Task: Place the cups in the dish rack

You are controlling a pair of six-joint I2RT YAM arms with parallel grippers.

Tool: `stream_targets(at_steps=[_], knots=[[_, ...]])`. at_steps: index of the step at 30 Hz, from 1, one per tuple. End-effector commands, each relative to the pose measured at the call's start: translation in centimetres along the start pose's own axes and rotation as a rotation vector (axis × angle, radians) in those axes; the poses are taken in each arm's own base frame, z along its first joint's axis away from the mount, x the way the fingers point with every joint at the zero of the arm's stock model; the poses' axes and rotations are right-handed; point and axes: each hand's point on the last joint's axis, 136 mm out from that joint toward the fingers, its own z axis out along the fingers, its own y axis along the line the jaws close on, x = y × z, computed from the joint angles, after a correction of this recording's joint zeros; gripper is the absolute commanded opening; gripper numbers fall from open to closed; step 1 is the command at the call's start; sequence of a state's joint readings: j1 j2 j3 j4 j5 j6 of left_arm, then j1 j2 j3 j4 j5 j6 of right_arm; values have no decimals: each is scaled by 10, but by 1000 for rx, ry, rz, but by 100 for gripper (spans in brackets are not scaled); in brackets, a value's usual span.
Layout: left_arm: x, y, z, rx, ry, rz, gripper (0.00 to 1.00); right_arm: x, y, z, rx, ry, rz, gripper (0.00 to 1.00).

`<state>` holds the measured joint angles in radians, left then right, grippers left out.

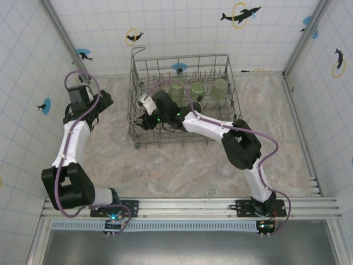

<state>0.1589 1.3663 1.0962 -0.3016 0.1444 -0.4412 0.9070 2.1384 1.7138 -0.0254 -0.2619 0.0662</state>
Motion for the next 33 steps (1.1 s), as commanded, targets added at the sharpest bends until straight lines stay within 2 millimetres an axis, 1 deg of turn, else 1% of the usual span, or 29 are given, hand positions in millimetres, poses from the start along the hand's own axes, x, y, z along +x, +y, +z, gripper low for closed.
stream_targets(at_steps=[1,3,5,11,14,16,20,23,25,29,31,33], knots=[[2,8,-9,-23,-7,25,97,8,5,11,-4,28,-44,34],[3,7,-8,-21,-4,22,97,11,5,13,1,40,-59,35],[4,7,-7,-17,0,21,97,10,6,14,-2,34,-44,33],[5,6,-5,-8,7,11,97,-2,15,15,-37,-17,-19,33],[5,5,-4,-4,7,10,97,5,16,19,-40,-2,-22,33],[6,5,-3,-3,10,9,97,17,12,24,-17,35,-51,35],[8,6,-3,0,15,5,97,33,2,28,59,121,-114,43],[8,7,-3,-5,14,5,97,37,0,26,81,137,-124,56],[8,7,-2,-8,14,1,97,37,1,25,78,141,-125,66],[8,7,-3,-6,12,-4,97,33,7,21,72,139,-140,82],[8,6,-4,-5,11,-6,97,31,9,20,74,135,-143,88],[7,6,-4,-4,8,-7,97,28,11,18,72,133,-147,91]])
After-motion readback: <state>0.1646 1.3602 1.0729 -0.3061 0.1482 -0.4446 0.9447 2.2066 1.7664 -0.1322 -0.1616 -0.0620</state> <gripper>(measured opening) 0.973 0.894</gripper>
